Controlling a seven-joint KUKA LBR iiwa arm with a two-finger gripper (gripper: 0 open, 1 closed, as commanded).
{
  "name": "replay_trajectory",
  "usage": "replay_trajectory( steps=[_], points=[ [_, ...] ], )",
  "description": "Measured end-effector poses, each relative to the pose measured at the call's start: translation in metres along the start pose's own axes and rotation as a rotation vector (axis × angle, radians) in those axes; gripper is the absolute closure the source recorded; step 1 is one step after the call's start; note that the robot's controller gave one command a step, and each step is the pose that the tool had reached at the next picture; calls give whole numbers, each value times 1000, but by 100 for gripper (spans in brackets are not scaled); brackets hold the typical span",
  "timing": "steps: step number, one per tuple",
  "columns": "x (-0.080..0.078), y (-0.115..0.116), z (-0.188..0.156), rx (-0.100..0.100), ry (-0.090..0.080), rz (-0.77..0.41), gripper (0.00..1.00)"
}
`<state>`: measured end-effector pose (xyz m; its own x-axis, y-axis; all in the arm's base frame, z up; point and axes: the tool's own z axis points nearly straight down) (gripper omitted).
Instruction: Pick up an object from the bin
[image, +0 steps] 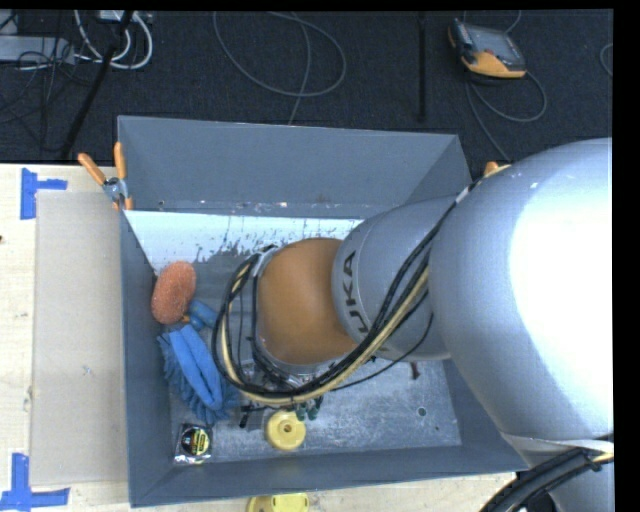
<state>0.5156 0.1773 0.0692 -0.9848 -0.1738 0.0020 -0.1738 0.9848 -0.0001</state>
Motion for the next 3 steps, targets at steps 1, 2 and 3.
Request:
replay_trajectory(
  steps=[1, 2, 3],
  points=[
    [11, -15, -52, 1, 6, -8, 100],
    [-3, -59, -110, -1, -1, 73, 100],
    [0, -39, -111, 2, -5, 98, 100]
  ],
)
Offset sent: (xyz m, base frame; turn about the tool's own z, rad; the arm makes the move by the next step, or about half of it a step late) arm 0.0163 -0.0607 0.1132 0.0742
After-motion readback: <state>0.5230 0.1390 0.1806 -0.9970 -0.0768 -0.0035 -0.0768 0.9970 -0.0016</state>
